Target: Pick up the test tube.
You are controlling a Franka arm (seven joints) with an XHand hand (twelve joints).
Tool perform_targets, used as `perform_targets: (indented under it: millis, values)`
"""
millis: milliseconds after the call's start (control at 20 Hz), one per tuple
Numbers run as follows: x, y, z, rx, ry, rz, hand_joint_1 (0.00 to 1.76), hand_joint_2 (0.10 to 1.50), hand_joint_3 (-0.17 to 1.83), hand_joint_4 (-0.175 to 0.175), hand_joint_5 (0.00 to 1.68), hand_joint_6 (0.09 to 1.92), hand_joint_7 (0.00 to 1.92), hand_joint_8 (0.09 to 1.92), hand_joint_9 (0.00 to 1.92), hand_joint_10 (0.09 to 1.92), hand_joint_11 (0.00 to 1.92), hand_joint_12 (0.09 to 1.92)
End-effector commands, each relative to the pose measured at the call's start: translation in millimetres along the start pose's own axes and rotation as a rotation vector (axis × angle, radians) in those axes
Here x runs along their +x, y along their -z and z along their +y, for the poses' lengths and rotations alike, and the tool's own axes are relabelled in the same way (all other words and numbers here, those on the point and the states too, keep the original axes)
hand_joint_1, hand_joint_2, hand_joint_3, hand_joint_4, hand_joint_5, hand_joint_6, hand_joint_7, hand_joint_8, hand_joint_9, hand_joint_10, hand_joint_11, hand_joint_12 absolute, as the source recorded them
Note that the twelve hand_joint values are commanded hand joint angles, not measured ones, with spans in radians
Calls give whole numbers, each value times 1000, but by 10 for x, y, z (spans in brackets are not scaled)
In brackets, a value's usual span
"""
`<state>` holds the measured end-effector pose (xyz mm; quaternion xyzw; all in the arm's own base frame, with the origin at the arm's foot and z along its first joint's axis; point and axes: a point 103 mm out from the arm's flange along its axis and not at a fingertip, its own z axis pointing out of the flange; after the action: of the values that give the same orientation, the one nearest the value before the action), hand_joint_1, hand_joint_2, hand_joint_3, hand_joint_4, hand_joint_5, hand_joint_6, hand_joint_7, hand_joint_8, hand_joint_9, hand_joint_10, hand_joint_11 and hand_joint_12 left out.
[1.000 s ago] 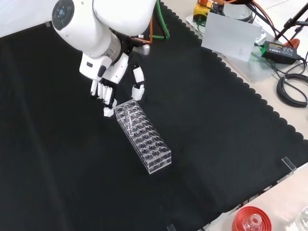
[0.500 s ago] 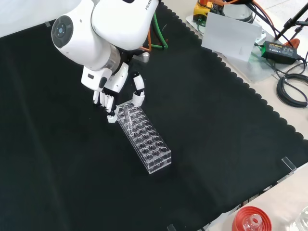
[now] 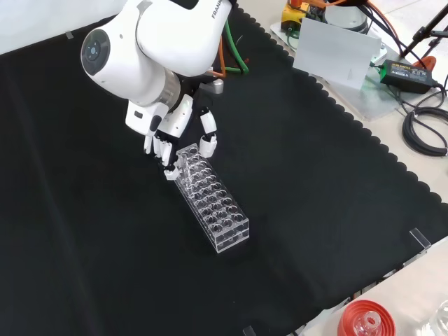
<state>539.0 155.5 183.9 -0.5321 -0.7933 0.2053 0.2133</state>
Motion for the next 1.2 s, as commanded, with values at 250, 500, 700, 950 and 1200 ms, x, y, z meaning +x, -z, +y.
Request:
perform_targets:
  millis: [250, 500, 700, 950, 1200]
  values:
    - [76, 50, 68, -40, -15, 1, 926, 693, 628, -131, 412, 716, 896, 814, 761, 797, 430, 1429]
    - [83, 81, 104, -88, -70, -17, 999, 655, 694, -173, 605, 819, 1082, 768, 956, 730, 578, 1368]
    - [77, 95, 129, -108, -99, -13, 1051, 627, 723, -175, 715, 845, 1202, 733, 1078, 688, 673, 1332]
    - [99, 105, 195, -118, -115, -4, 1078, 602, 730, -175, 749, 854, 1265, 706, 1128, 671, 714, 1319]
    - [101, 81, 253, -140, -140, 13, 1122, 583, 737, -175, 804, 837, 1331, 656, 1177, 649, 767, 1288]
